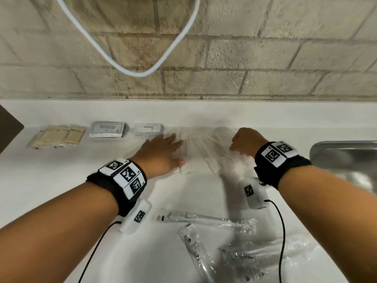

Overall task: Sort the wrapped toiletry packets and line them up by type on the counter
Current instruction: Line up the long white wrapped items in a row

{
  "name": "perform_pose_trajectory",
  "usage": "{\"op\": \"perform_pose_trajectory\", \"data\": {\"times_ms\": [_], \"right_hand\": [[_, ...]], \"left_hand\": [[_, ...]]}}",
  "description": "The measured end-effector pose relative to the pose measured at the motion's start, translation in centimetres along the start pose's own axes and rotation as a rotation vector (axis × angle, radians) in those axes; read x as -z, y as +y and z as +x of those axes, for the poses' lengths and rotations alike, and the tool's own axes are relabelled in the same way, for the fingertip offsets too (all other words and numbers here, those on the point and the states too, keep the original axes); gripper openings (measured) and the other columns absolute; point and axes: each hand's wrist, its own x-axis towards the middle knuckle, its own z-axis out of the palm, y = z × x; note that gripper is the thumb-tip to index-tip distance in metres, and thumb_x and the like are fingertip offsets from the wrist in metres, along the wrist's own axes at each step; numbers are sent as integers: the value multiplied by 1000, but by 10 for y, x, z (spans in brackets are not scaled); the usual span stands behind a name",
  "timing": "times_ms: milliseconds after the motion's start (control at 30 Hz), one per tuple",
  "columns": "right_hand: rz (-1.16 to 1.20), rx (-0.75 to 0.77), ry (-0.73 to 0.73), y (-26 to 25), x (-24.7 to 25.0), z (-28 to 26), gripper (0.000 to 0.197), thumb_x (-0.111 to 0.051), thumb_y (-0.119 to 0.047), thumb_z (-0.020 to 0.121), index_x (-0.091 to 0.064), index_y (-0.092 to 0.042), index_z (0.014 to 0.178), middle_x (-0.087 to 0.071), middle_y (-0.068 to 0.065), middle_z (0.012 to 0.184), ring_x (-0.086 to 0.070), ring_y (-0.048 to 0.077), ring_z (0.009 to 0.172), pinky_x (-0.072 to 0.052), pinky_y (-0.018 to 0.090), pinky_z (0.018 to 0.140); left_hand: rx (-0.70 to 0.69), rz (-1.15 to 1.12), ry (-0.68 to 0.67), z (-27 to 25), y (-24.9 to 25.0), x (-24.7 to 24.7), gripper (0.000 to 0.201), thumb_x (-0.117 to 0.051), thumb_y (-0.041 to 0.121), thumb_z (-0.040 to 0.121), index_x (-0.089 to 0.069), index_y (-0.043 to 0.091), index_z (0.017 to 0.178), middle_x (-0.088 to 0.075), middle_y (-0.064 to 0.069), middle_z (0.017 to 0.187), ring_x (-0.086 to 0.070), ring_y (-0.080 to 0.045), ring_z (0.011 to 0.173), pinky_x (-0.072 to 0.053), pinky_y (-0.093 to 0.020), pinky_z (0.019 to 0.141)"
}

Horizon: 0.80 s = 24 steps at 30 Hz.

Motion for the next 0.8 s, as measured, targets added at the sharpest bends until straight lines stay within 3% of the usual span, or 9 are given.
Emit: {"op": "perform_pose_trajectory", "data": {"times_ms": [100,200,300,400,533,667,733,800], "right_hand": [[-46,55,105,3,1,-2,29,-60,-22,88,-60,-3,109,-64,13,109,-61,31,101,-45,30,74],[-62,239,109,-16,-9,-14,32,-62,-39,86,-63,-14,107,-56,5,106,-58,25,102,-45,32,86],[-204,422,11,-34,-30,-14,24,-58,-30,88,-65,-28,112,-53,0,110,-55,22,110,-43,32,94],[-346,442,69,-37,-34,-13,38,-56,-27,89,-57,-34,126,-51,-7,125,-47,21,118,-37,34,97],[-461,414,114,-44,-37,-11,49,-62,-49,83,-55,-34,129,-54,-9,126,-43,20,120,-31,35,96],[-311,385,18,-48,-32,-8,46,-58,-43,88,-50,-38,134,-50,-8,139,-40,20,131,-30,38,107],[-365,443,-26,-42,-24,-9,52,-63,-42,86,-47,-42,136,-48,-9,140,-39,22,128,-30,39,106],[-520,513,-31,-39,-23,-13,60,-65,-51,80,-46,-45,136,-40,-15,146,-35,22,128,-28,41,104]], "left_hand": [[-69,-4,14,-6,12,11,64,-37,52,97,-17,28,153,-6,6,162,-5,-20,150,-10,-38,121],[-115,-18,-1,-5,20,12,55,-42,43,98,-31,26,149,-17,6,160,-16,-18,148,-18,-34,119],[-113,-16,-10,-6,25,10,50,-50,40,93,-44,28,142,-29,9,156,-29,-16,143,-27,-32,113],[-86,-38,-41,-7,27,10,51,-54,36,93,-44,27,143,-30,10,156,-31,-15,142,-27,-30,112],[-75,-68,-33,-8,26,10,51,-56,35,92,-47,26,141,-32,11,155,-35,-15,139,-29,-29,111],[-75,-88,-38,-10,26,10,49,-56,35,92,-49,26,140,-33,10,154,-36,-15,139,-29,-27,111],[-72,-110,-41,-11,26,9,49,-57,33,93,-48,25,140,-33,10,154,-38,-16,138,-30,-27,110],[-62,-130,-36,-10,25,9,50,-58,33,92,-47,25,141,-33,11,154,-39,-15,137,-31,-26,110]]}}
